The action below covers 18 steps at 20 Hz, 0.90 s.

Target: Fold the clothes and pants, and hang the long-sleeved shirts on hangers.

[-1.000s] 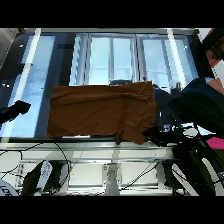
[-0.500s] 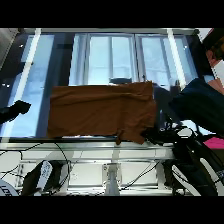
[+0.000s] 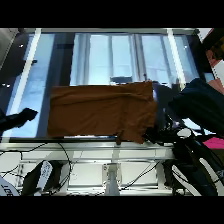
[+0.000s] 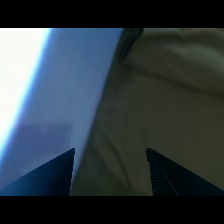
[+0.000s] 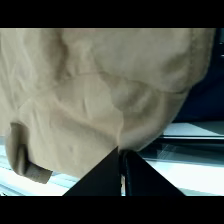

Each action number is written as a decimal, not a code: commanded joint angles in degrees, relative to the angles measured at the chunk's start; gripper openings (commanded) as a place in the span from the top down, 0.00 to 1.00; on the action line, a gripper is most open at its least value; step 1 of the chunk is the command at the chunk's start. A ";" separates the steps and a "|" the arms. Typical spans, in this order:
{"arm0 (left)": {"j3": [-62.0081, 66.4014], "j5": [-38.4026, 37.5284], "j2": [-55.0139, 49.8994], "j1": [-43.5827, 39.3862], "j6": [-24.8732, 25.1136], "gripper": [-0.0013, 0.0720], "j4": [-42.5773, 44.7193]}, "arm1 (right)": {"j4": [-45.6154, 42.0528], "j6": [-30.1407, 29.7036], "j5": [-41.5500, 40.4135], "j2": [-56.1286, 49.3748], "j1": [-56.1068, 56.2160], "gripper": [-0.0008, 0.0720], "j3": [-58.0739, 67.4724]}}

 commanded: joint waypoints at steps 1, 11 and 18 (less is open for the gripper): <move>-5.07 -1.29 -0.04 0.09 -3.72 0.32 -0.46 | 0.70 -0.02 0.39 0.04 0.07 0.97 0.07; -5.60 -8.39 -13.64 0.28 -4.76 0.28 -3.13 | 2.29 -0.07 1.92 0.04 0.07 0.97 0.09; -3.06 -8.15 -16.00 0.31 0.83 0.30 2.23 | 2.27 -0.07 1.86 0.04 0.07 0.97 0.09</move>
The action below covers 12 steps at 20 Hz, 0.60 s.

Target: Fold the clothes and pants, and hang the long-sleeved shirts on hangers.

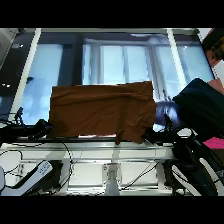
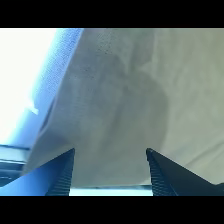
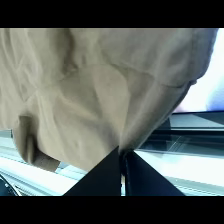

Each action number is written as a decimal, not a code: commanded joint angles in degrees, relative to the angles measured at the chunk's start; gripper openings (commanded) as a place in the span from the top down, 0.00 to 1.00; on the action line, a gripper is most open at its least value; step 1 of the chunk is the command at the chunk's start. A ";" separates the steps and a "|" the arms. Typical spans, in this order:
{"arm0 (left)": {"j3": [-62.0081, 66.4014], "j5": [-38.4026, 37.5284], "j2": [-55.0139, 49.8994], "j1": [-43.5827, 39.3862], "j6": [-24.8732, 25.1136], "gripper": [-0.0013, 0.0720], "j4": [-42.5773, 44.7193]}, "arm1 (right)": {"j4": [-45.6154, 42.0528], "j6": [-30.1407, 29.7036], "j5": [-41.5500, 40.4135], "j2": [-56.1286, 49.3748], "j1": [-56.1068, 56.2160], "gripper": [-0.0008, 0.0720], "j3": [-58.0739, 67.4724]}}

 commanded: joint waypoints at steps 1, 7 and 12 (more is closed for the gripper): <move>2.38 -0.37 -0.81 0.07 2.60 0.30 2.73 | 0.07 0.02 0.02 0.04 0.07 0.97 0.04; 6.45 -0.66 -0.87 0.04 2.54 0.34 10.47 | 0.07 0.02 0.04 0.04 0.07 0.97 0.04; 6.36 -0.61 -1.25 0.00 2.43 0.34 13.86 | 0.07 0.04 -0.07 0.02 0.07 0.97 0.04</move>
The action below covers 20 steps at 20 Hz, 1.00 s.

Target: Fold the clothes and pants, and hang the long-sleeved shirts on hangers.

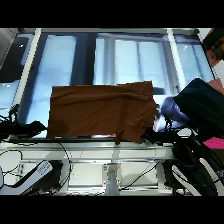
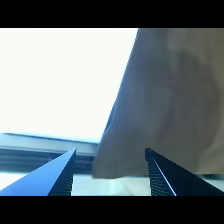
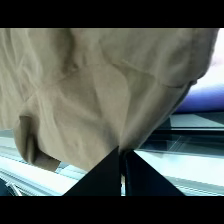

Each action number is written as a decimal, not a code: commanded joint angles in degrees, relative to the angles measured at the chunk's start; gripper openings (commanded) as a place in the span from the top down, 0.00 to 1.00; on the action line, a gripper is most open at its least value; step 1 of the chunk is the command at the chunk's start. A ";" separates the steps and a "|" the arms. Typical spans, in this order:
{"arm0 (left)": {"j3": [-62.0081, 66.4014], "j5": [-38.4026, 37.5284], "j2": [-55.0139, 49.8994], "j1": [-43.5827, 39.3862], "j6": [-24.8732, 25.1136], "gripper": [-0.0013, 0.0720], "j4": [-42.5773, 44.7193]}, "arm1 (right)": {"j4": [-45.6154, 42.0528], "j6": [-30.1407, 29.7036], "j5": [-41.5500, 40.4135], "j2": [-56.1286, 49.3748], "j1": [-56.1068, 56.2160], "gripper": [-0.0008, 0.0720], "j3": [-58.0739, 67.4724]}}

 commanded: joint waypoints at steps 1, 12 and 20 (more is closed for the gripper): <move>0.26 0.22 -0.48 0.00 0.15 0.34 2.25 | 0.02 0.04 -0.17 0.02 0.07 0.97 0.02; -4.76 0.07 -2.56 -0.02 2.73 0.34 0.83 | 0.02 0.04 -0.24 0.02 0.07 0.97 0.02; -4.98 4.17 -2.56 -0.02 3.08 0.62 -6.19 | 0.02 0.04 -0.24 0.02 0.07 0.97 0.02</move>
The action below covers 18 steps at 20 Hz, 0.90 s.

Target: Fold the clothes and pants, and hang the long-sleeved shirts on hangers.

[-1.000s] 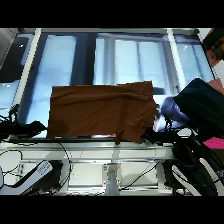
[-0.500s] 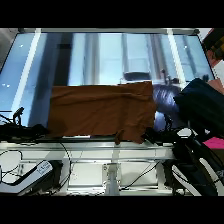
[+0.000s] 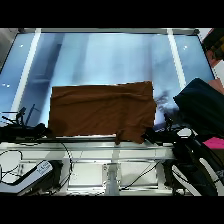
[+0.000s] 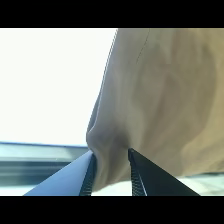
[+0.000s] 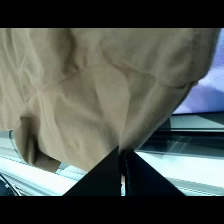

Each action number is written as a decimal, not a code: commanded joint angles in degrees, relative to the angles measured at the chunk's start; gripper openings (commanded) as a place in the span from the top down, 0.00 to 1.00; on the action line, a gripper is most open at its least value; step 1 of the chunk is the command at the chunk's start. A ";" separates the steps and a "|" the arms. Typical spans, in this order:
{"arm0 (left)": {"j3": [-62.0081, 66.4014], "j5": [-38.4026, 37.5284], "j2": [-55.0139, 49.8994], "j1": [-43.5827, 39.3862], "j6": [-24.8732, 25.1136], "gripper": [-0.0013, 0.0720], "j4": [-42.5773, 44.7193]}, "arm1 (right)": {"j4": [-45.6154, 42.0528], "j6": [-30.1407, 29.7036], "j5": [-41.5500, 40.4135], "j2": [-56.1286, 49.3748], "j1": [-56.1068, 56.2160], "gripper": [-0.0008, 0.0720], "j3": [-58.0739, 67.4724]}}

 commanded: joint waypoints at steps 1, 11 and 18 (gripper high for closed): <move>-0.04 1.31 0.07 -0.02 0.11 0.62 -1.99 | 0.02 0.02 0.00 0.02 0.02 0.97 0.02; 0.94 -4.13 0.17 0.00 1.81 0.95 -1.86 | 0.09 0.04 0.00 0.04 0.02 0.97 0.39; 11.61 -13.66 0.70 0.00 1.81 0.95 -3.19 | -0.46 -3.02 4.81 0.04 0.02 0.97 6.62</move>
